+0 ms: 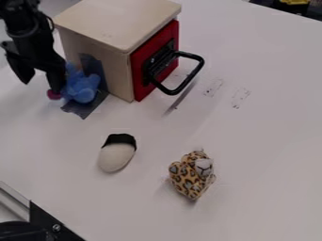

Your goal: Moved the blue object from the drawer

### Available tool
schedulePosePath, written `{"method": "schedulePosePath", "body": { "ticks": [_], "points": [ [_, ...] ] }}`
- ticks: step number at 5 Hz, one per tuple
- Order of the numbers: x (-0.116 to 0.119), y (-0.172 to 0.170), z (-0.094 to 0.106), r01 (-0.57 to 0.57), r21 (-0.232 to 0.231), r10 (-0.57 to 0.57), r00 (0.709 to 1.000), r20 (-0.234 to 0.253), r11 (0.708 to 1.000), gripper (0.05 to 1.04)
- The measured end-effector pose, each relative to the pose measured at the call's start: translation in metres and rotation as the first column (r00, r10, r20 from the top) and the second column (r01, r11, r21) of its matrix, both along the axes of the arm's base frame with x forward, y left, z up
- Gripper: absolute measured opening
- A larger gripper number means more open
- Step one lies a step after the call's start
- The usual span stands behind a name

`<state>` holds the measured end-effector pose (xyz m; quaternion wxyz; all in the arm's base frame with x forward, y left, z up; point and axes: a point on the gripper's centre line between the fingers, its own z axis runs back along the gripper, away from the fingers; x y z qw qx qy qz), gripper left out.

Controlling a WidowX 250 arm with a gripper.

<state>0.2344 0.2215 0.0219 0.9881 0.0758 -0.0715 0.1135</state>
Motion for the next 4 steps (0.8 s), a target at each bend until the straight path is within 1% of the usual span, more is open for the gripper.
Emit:
{"method": "schedulePosePath", "body": {
  "ticks": [1, 2, 3, 4],
  "points": [
    [0.003, -0.003, -0.021, -0.006, -0.03, 0.005, 0.999, -0.036, 1.0, 0.999],
    [0.005, -0.005, -0.03, -0.008, -0.025, 0.007, 0.998, -0.068, 1.0, 0.998],
    [0.006, -0.009, -0.036, 0.0, -0.006, 0.0, 0.995, -0.098, 1.0, 0.968],
    [0.01, -0.011, -0.04, -0.004, 0.014, 0.005, 0.996, -0.091, 1.0, 0.737]
  ]
}}
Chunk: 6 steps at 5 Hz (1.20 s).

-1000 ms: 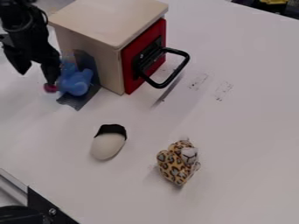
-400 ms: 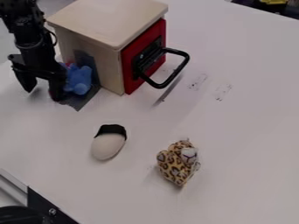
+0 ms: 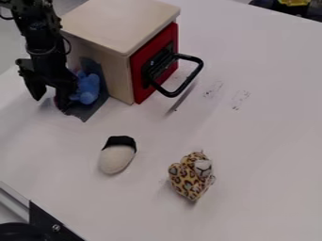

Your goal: Moved the blue object from the drawer

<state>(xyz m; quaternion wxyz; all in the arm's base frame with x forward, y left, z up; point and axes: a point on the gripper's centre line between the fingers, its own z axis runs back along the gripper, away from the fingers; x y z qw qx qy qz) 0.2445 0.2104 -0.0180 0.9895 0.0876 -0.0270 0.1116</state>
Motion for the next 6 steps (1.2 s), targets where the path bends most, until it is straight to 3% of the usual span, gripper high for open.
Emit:
{"method": "schedulePosePath", "body": {
  "ticks": [1, 3, 4, 5, 6],
  "points": [
    [0.001, -0.006, -0.002, -0.002, 0.016, 0.002, 1.0, -0.004, 1.0, 0.456],
    [0.002, -0.017, -0.008, 0.012, 0.02, -0.012, 1.0, -0.002, 1.0, 0.1],
    [-0.003, -0.017, -0.004, -0.004, 0.02, 0.004, 1.0, 0.031, 1.0, 0.066],
    [-0.023, -0.015, 0.009, -0.03, 0.003, 0.03, 0.996, 0.079, 1.0, 0.058],
    [-0.079, -0.025, 0.018, -0.112, -0.08, 0.115, 0.992, 0.046, 0.991, 0.054]
  ]
}}
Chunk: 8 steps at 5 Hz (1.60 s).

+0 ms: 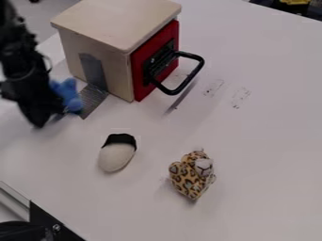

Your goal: Moved the blue object from the drawer

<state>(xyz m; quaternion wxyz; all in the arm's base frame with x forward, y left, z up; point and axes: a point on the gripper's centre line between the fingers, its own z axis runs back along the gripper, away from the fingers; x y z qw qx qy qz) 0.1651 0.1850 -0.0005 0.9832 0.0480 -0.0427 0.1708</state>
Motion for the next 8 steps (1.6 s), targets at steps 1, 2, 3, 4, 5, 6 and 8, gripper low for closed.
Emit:
{"method": "schedulePosePath", "body": {
  "ticks": [1, 2, 3, 4, 5, 6, 8],
  "points": [
    [-0.024, -0.007, 0.032, -0.015, -0.037, 0.017, 0.999, 0.045, 0.999, 0.054],
    [-0.028, -0.024, 0.071, -0.001, -0.079, 0.012, 0.991, 0.133, 0.997, 0.054],
    [-0.002, -0.059, 0.083, 0.105, -0.122, -0.083, 0.982, 0.172, 0.987, 0.054],
    [0.041, -0.106, 0.095, 0.262, -0.111, -0.236, 0.95, 0.204, 0.959, 0.054],
    [0.08, -0.15, 0.105, 0.372, -0.113, -0.342, 0.914, 0.22, 0.921, 0.054],
    [0.132, -0.205, 0.118, 0.443, -0.098, -0.413, 0.882, 0.229, 0.891, 0.054],
    [0.233, -0.238, 0.109, 0.44, -0.092, -0.414, 0.884, 0.216, 0.893, 0.054]
  ]
}}
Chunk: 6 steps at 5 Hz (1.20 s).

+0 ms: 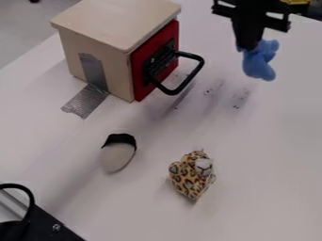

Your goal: Moved the blue object from the drawer

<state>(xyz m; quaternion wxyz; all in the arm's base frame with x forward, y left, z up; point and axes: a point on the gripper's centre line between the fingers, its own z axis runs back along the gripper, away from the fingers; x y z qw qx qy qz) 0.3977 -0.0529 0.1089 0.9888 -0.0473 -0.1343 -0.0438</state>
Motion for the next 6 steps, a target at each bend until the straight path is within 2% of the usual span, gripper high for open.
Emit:
{"method": "schedulePosePath", "body": {
  "ticks": [1, 2, 3, 4, 5, 6],
  "points": [
    [0.047, -0.005, -0.027, -0.012, 0.016, 0.013, 0.999, -0.051, 1.0, 0.073],
    [0.062, -0.004, -0.059, -0.033, 0.049, 0.039, 0.99, -0.138, 0.998, 0.215],
    [0.058, -0.002, -0.065, -0.034, 0.073, 0.049, 0.973, -0.225, 0.997, 0.468],
    [0.046, -0.001, -0.062, -0.043, 0.091, 0.068, 0.955, -0.288, 0.995, 0.781],
    [0.027, -0.004, -0.026, -0.068, 0.098, 0.093, 0.956, -0.278, 0.993, 0.993],
    [0.013, -0.008, -0.003, -0.079, 0.091, 0.101, 0.959, -0.266, 0.993, 0.997]
  ]
}}
